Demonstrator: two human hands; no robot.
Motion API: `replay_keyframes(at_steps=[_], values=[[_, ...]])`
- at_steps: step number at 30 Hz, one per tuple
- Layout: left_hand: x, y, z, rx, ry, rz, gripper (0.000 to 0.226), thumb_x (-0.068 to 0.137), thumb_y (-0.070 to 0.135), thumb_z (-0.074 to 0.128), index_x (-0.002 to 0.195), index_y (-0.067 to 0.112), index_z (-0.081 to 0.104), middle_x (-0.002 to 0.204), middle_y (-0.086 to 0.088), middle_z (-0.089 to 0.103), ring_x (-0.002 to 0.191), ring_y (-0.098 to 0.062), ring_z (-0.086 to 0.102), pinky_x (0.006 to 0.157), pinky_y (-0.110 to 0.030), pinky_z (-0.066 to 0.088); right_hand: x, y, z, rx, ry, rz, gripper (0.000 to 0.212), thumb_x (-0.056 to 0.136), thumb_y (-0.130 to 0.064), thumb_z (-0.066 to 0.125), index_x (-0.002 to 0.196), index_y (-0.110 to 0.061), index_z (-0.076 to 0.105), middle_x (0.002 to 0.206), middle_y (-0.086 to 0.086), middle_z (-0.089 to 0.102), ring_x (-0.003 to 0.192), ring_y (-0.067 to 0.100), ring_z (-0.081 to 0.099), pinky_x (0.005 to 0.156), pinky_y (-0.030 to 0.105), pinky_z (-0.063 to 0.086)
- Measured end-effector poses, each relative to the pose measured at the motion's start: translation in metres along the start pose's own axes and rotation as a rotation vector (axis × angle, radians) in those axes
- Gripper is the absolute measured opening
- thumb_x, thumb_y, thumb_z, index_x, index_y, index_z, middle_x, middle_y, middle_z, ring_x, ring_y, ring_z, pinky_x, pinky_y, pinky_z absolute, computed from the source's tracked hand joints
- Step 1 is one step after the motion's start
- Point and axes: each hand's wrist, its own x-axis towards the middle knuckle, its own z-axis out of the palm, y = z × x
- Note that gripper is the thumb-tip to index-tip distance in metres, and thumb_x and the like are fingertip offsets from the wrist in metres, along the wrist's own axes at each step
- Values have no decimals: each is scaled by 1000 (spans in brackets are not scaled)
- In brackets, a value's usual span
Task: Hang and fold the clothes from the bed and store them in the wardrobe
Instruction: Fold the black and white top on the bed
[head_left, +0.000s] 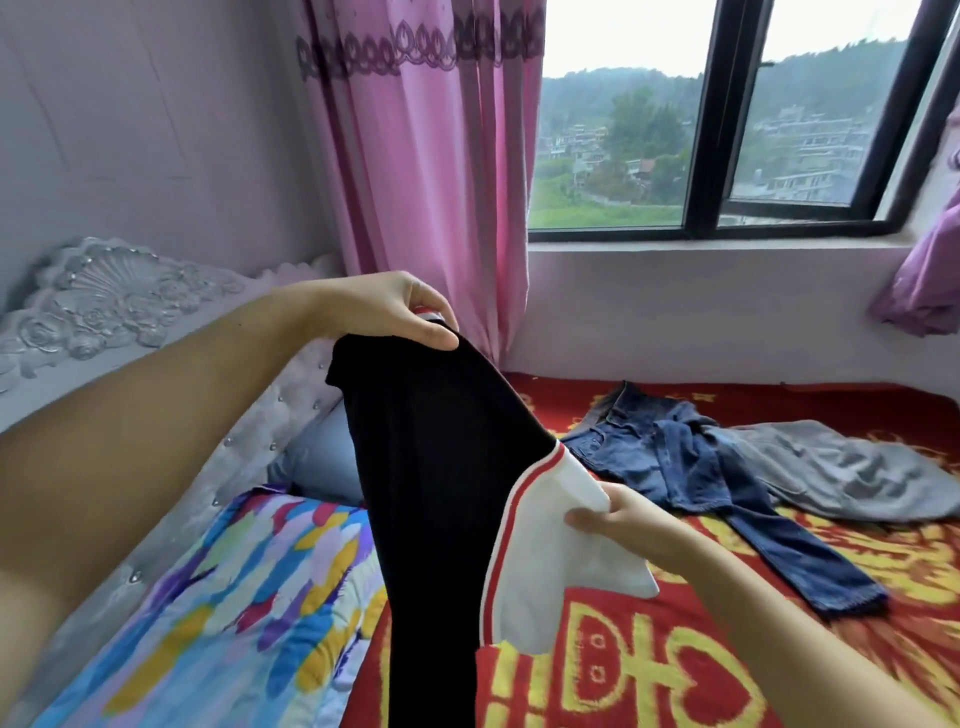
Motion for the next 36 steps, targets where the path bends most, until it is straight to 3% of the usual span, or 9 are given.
replay_keyframes(at_steps=[2, 4, 9, 12, 17, 22, 27, 31, 36], values=[[-8, -15, -5, 81, -39, -89, 39, 62, 66, 68, 93, 43, 70, 93, 28, 69, 91, 17, 60, 86, -23, 44, 1, -1, -17, 12, 38, -15, 8, 93, -18, 65, 98, -12, 65, 91, 6, 70, 78, 17, 66, 74, 35, 53], [-12, -29, -5, 125, -94, -155, 40, 61, 64, 71, 92, 40, 71, 92, 16, 73, 88, 1, 69, 81, -28, 53, 0, 1, -39, 13, 65, -5, 7, 91, -19, 67, 92, -13, 66, 85, 4, 71, 73, 17, 66, 70, 32, 54], [10, -52, 16, 246, -85, -271, 16, 73, 42, 74, 68, 27, 69, 61, 10, 66, 58, -9, 64, 53, -20, 46, 13, 15, -92, -392, -26, 192, 11, 88, -18, 70, 81, -11, 68, 78, 3, 69, 73, 17, 64, 67, 27, 49], [41, -65, 28, 273, 235, -262, 25, 82, 32, 73, 63, 21, 62, 57, 7, 56, 61, -17, 56, 56, -27, 40, 35, 16, -112, -660, 195, 227, 17, 91, -19, 64, 90, -2, 69, 84, 10, 66, 82, 24, 61, 65, 28, 38], [80, -51, 17, 267, 818, -198, 22, 92, 38, 61, 92, 18, 68, 88, -6, 67, 86, -29, 60, 71, -33, 42, 53, -18, -141, -668, 687, 72, 23, 98, -25, 53, 90, -6, 61, 92, 20, 65, 88, 35, 58, 70, 38, 40], [87, -23, -7, 211, 994, 103, 17, 90, 32, 62, 88, 16, 69, 80, 0, 63, 82, -27, 62, 72, -34, 47, 48, -44, -177, -655, 943, -27, 18, 99, -19, 46, 106, -11, 60, 93, 24, 66, 89, 42, 59, 71, 39, 40], [74, -23, 59, 105, 788, 347, 15, 85, 26, 66, 91, 14, 74, 86, 2, 72, 81, -20, 68, 77, -28, 52, 34, 3, -179, -546, 985, 28, 21, 95, -12, 41, 102, -10, 61, 91, 23, 66, 83, 37, 59, 72, 38, 46], [53, -53, 178, 182, 528, 490, 28, 85, 32, 55, 92, 12, 74, 84, 1, 73, 73, -18, 67, 62, -27, 50, 17, 82, -147, -552, 867, 200, 18, 91, -1, 48, 94, -4, 65, 89, 27, 66, 86, 40, 61, 70, 39, 40], [12, -95, 375, 191, 12, 472, 12, 82, 27, 69, 90, 19, 70, 80, 4, 72, 72, -16, 69, 49, -25, 45, -27, 215, -73, -594, 613, 457, 18, 78, 15, 53, 83, 3, 64, 86, 25, 64, 87, 39, 60, 67, 36, 32]])
